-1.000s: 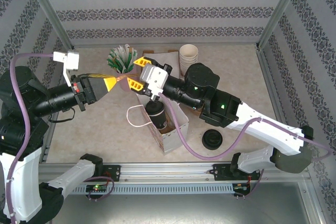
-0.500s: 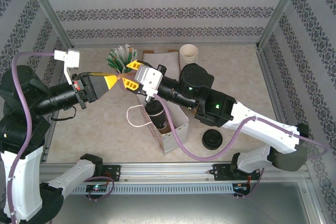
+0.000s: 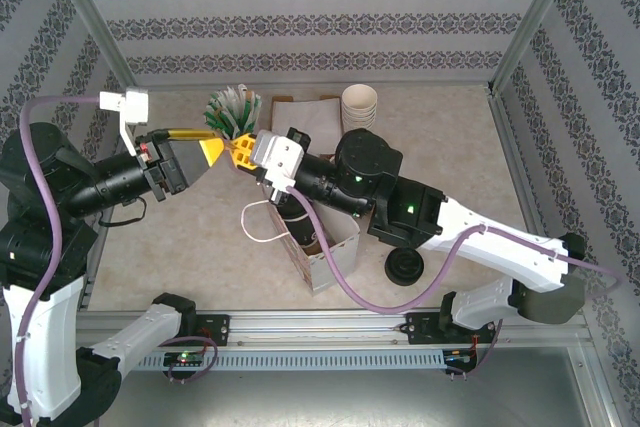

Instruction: Pack the takeout coffee

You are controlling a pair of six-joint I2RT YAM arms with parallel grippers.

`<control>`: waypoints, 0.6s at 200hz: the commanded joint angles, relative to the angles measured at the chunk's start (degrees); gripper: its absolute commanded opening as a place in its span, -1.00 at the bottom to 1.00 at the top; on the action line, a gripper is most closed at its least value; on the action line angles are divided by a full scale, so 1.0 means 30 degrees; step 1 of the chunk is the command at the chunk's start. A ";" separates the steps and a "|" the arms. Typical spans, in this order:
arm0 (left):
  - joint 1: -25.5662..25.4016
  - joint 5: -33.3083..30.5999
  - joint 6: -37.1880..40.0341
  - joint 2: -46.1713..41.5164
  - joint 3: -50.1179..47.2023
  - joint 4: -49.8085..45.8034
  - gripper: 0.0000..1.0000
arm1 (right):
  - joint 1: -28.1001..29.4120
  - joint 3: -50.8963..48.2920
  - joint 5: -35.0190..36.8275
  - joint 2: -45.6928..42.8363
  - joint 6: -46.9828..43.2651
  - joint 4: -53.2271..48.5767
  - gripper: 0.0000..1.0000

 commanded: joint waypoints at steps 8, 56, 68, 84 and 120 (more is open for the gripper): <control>0.0223 -0.2917 -0.0781 -0.0797 -0.1537 0.3562 0.53 | 0.0422 -0.2062 0.2199 -0.2023 0.2256 0.0600 -1.00; 0.0212 -0.5822 -0.3124 -0.1832 -0.5283 0.8167 0.62 | 0.0926 -0.5147 0.4324 -0.4229 0.4820 0.1190 -1.00; 0.0213 -0.6266 -0.3798 -0.1942 -0.6211 0.9147 0.61 | 0.1047 -0.5944 0.4670 -0.4621 0.4973 0.1641 -1.00; 0.0201 -0.6779 -0.4467 -0.2229 -0.7617 1.0255 0.59 | 0.0973 -0.6833 0.5058 -0.4863 0.5345 0.2433 -1.00; 0.0221 -0.7397 -0.4754 -0.2681 -0.9690 1.0725 0.56 | 0.0896 -0.8133 0.5103 -0.5018 0.6882 0.3154 -1.00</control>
